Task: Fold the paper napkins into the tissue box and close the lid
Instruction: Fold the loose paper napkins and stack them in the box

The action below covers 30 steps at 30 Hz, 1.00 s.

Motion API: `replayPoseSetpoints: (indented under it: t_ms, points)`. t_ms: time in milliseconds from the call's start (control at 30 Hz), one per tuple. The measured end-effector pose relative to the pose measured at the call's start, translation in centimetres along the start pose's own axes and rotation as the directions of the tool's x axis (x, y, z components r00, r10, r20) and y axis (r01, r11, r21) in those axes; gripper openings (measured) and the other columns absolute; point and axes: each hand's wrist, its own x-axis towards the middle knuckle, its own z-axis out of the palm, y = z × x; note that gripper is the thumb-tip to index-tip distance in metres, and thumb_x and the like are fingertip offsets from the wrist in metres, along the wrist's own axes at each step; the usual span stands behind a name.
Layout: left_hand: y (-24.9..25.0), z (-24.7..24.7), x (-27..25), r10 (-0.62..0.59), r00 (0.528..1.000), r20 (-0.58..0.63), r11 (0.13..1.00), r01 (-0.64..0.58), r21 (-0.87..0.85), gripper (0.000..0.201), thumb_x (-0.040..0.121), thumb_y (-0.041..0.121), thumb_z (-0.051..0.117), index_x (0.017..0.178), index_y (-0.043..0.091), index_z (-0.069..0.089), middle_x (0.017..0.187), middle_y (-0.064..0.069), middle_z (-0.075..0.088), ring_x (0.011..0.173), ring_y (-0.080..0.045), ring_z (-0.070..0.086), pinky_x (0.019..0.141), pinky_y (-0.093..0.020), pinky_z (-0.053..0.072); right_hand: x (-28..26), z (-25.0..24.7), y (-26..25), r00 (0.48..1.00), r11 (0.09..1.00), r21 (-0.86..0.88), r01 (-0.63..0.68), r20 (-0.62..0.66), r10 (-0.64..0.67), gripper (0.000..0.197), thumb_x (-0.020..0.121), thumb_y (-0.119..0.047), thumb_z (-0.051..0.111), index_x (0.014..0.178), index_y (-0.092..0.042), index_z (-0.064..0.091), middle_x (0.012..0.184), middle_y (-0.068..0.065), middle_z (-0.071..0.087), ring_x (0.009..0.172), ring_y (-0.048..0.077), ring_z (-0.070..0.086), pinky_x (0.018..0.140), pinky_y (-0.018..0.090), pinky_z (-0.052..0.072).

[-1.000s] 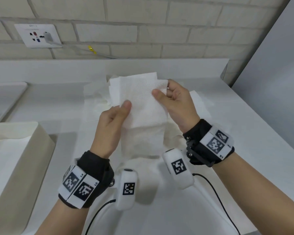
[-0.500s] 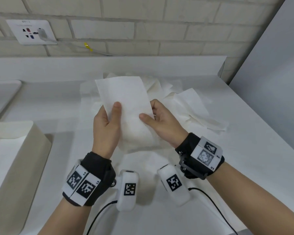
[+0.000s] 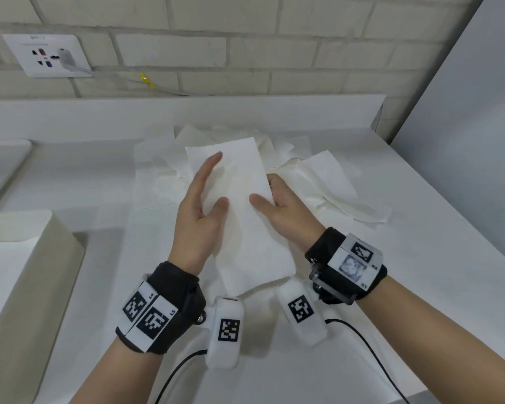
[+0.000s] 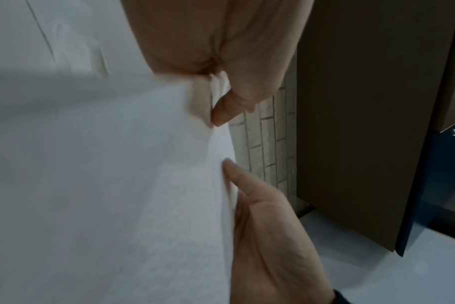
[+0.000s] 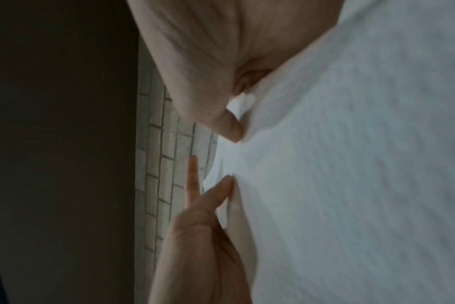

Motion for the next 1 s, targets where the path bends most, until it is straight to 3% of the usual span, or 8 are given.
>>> replayPoseSetpoints:
  t_ms: [100,233,300,367,500,667,867,1000]
  points:
    - [-0.2,0.3,0.2,-0.109,0.994,0.013,0.989,0.109,-0.100,0.056,0.089,-0.010,0.047,0.123,0.033,0.058,0.133,0.010,0.055,0.125,-0.009,0.050,0.108,-0.040,0.041,-0.5,-1.3,-0.1,0.999,0.993,0.116,-0.007,0.043,0.002,0.013,0.098,-0.012,0.041,0.109,-0.008,0.048,0.094,0.008,0.065,0.085,0.021,0.062,0.078,0.031,0.050]
    - [-0.7,0.6,0.4,-0.176,0.984,0.041,0.981,0.178,-0.072,0.060,0.074,0.001,0.050,0.115,0.043,0.062,0.129,0.022,0.054,0.135,-0.014,0.040,0.111,-0.043,0.036,-0.7,-3.9,0.5,0.980,0.971,-0.239,-0.018,0.189,0.065,0.013,0.096,-0.012,0.045,0.103,-0.014,0.055,0.091,0.006,0.066,0.077,0.016,0.063,0.067,0.027,0.050]
    - [-0.9,0.9,0.3,-0.190,0.980,0.064,0.980,0.193,-0.053,0.062,0.070,0.004,0.049,0.109,0.050,0.064,0.124,0.033,0.055,0.139,-0.014,0.033,0.114,-0.043,0.029,0.2,-5.8,0.7,0.992,0.912,-0.410,0.020,0.120,0.033,0.007,0.093,-0.013,0.051,0.089,-0.018,0.054,0.090,-0.001,0.061,0.082,0.015,0.058,0.070,0.017,0.043]
    - [-1.1,1.3,0.1,-0.213,0.975,0.069,0.974,0.217,-0.071,0.064,0.075,-0.003,0.049,0.110,0.048,0.065,0.126,0.028,0.057,0.137,-0.014,0.037,0.114,-0.043,0.030,2.0,-8.3,1.0,0.998,0.835,-0.550,0.004,-0.046,-0.035,0.003,0.090,-0.015,0.056,0.091,-0.015,0.054,0.098,0.001,0.058,0.090,0.014,0.052,0.072,0.013,0.038]
    - [-1.1,2.3,-0.1,-0.256,0.962,0.092,0.957,0.265,-0.114,0.069,0.083,-0.019,0.040,0.110,0.040,0.064,0.128,0.012,0.061,0.123,-0.013,0.054,0.107,-0.042,0.040,6.4,-12.6,2.2,0.964,0.711,-0.665,-0.227,-0.255,0.069,0.043,0.084,-0.030,0.065,0.117,-0.009,0.047,0.125,0.011,0.047,0.116,0.025,0.045,0.093,0.029,0.038]
    - [-0.7,2.8,-0.2,-0.255,0.965,0.058,0.957,0.261,-0.125,0.064,0.083,-0.019,0.042,0.108,0.036,0.065,0.122,0.015,0.063,0.118,-0.011,0.057,0.102,-0.033,0.045,8.5,-13.4,4.5,0.884,0.548,-0.710,-0.442,-0.241,0.400,0.090,0.075,-0.048,0.071,0.139,-0.010,0.021,0.137,0.014,0.038,0.123,0.033,0.043,0.099,0.040,0.040]
    - [-1.4,1.2,-0.3,-0.279,0.960,-0.013,0.954,0.275,-0.115,0.068,0.082,-0.016,0.045,0.100,0.044,0.071,0.129,0.009,0.060,0.125,-0.017,0.052,0.109,-0.043,0.038,8.5,-12.1,5.1,0.882,0.499,-0.752,-0.430,-0.234,0.408,0.035,0.093,-0.016,0.045,0.123,0.001,0.046,0.125,0.017,0.052,0.112,0.032,0.052,0.082,0.030,0.041]
    - [-1.6,1.0,-0.3,-0.301,0.952,-0.053,0.947,0.292,-0.132,0.064,0.082,-0.017,0.045,0.102,0.039,0.070,0.130,0.007,0.060,0.124,-0.018,0.053,0.108,-0.042,0.039,7.5,-11.4,3.8,0.917,0.476,-0.805,-0.355,-0.199,0.347,0.031,0.097,-0.008,0.034,0.118,0.008,0.050,0.125,0.021,0.053,0.114,0.033,0.051,0.087,0.029,0.040]
